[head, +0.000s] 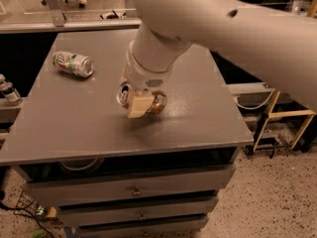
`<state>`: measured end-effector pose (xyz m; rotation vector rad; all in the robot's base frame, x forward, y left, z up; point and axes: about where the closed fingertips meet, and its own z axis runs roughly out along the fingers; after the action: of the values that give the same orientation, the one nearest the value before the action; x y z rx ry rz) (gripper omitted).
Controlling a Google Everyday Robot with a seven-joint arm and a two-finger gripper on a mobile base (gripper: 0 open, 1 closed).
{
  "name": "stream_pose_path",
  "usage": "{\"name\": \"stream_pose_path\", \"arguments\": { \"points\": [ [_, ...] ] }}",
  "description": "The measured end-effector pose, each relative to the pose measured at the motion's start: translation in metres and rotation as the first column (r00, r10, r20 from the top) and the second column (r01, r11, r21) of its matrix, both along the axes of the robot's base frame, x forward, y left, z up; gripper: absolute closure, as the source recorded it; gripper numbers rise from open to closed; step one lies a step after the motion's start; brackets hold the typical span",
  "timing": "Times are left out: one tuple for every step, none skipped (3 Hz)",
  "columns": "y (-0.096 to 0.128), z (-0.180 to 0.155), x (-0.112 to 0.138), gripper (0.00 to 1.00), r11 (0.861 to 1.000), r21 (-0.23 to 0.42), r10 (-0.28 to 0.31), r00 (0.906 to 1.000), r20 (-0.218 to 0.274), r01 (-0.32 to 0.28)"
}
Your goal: Knock orange can over
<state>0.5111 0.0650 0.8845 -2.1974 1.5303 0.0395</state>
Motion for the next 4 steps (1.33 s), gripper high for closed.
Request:
{"name": "stream_pose_path", "arguments": {
  "points": [
    [0.003, -0.041, -0.030, 1.00, 0.968, -0.233, 0.103, 0.9941, 0.033, -0.092],
    [-0.002, -0.065, -0.042, 1.00, 0.907, -0.392, 0.184, 0.9823, 0.033, -0.157],
    [-0.002, -0.058, -0.042, 0.92, 0.907, -0.392, 0.184, 0.9823, 0.033, -0.157],
    [-0.002, -0.057, -0.043, 0.68, 0.907, -0.392, 0.184, 0.9823, 0.035, -0.156]
  ]
}}
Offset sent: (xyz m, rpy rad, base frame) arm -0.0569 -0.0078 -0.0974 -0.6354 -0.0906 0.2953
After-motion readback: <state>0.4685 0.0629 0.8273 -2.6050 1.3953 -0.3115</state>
